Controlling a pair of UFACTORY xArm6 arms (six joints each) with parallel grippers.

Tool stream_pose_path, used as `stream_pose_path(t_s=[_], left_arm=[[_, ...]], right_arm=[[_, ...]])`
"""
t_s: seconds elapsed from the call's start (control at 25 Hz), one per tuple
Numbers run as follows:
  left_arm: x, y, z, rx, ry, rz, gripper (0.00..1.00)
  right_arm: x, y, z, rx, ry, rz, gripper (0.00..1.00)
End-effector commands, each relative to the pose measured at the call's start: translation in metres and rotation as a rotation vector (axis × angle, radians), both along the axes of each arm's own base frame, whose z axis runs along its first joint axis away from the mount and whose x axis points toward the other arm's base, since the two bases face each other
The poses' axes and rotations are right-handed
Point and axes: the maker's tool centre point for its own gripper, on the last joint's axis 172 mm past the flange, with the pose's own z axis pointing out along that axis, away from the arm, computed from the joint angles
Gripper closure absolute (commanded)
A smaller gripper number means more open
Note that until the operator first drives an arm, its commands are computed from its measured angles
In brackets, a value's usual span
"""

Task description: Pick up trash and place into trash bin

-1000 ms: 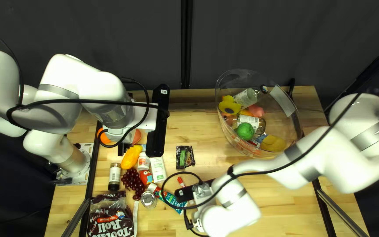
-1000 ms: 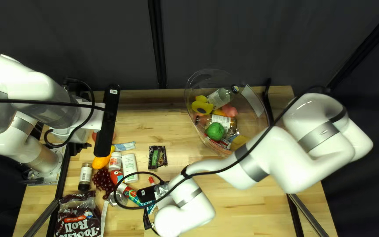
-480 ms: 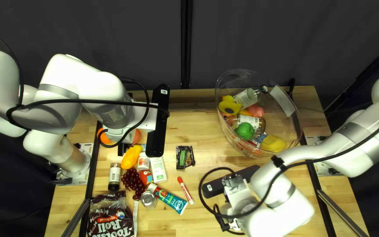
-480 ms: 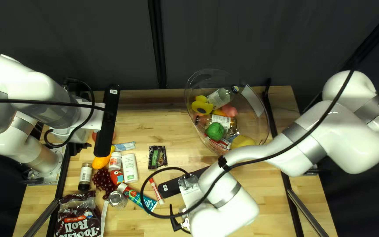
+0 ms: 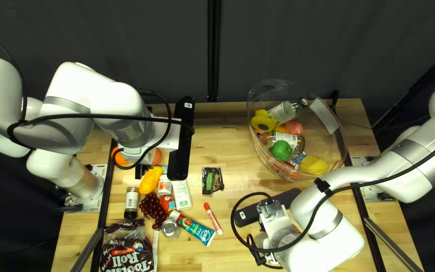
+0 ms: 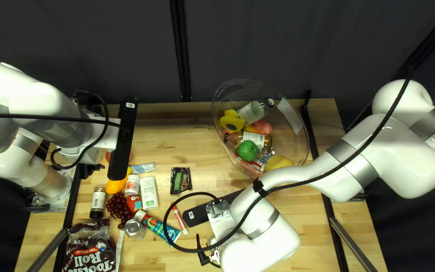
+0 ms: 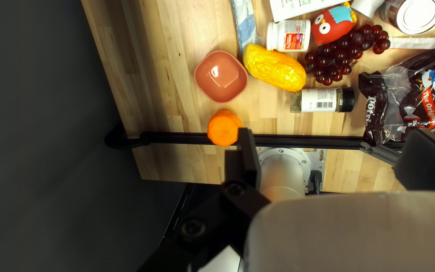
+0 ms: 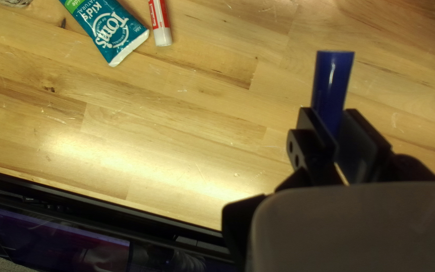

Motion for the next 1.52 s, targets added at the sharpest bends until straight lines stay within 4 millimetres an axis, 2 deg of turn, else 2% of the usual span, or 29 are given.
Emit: stream_pose_path(t_s=[0.04,0.2,0.44,0.56,0.72,0.92,0.96,1.12,1.52], left_arm=[[0.0,0.0,0.0,0.0,0.0,0.0,0.0],[0.0,0.0,0.0,0.0,0.0,0.0,0.0],[0.0,0.0,0.0,0.0,0.0,0.0,0.0],[0.0,0.0,0.0,0.0,0.0,0.0,0.0],[0.0,0.0,0.0,0.0,0.0,0.0,0.0],[0.0,0.0,0.0,0.0,0.0,0.0,0.0],[0.0,0.0,0.0,0.0,0.0,0.0,0.0],[0.0,0.0,0.0,0.0,0.0,0.0,0.0],[0.0,0.0,0.0,0.0,0.0,0.0,0.0]], right_arm=[[-0.016,-0.014,0.014,-0.019,0.026,0.0,1.0],[-0.047,-0.045,0.045,-0.045,0.07,-0.012,1.0],[-0.099,-0.106,0.1,-0.107,0.132,-0.027,1.0],[-0.123,-0.137,0.116,-0.126,0.135,0.006,1.0],[-0.149,-0.178,0.127,-0.134,0.133,0.041,1.0],[-0.169,-0.227,0.122,-0.109,0.138,0.014,1.0],[-0.171,-0.235,0.119,-0.104,0.144,0.009,0.97],[-0.175,-0.256,0.106,-0.087,0.17,-0.006,0.98],[-0.173,-0.273,0.073,-0.054,0.18,0.049,0.97]])
